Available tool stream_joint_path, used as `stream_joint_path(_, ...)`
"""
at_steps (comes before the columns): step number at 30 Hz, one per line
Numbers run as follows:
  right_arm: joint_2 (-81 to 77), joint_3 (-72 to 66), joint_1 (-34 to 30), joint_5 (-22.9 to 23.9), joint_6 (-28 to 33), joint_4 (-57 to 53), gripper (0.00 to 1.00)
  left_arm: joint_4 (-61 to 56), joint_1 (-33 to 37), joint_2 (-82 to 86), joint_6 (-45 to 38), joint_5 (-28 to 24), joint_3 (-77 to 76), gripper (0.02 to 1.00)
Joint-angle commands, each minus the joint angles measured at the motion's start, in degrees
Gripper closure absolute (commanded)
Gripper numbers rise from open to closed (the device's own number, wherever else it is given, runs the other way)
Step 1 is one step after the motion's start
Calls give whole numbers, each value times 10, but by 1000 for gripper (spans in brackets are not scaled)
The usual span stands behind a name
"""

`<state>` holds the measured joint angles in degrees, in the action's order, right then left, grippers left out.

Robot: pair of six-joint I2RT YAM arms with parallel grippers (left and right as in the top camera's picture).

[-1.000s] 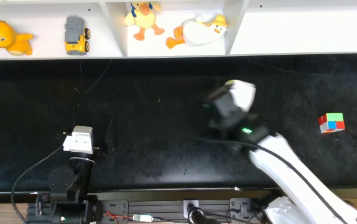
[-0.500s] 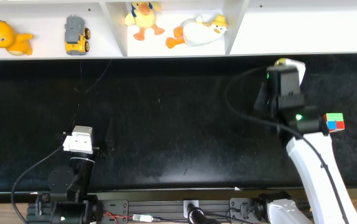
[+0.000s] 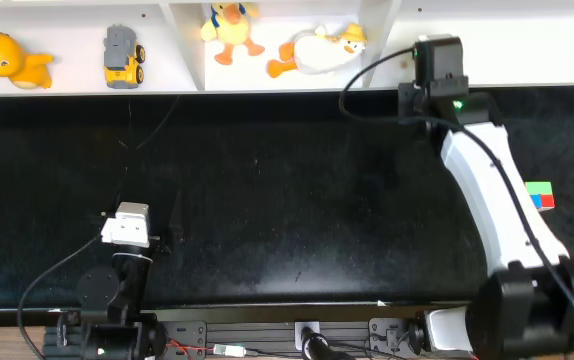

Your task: Store Toys

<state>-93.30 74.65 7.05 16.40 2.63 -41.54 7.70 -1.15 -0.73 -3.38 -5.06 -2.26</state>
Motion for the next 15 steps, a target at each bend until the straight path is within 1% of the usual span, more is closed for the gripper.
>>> stream_joint_path(1,-41,44,-14,-13,17,10,958,-3,-5,6,-11,7,4,20)
stream_joint_path(8,-92,80,-33,-51,16,41,958,-3,-5,6,-11,7,4,20)
stream_joint_path(11,-108,81,-38,-79,16,55,956,-3,-5,6,-11,7,4,20)
stream_joint_path(15,-124,81,-37,-94,16,59,956,-3,-5,6,-11,7,4,20)
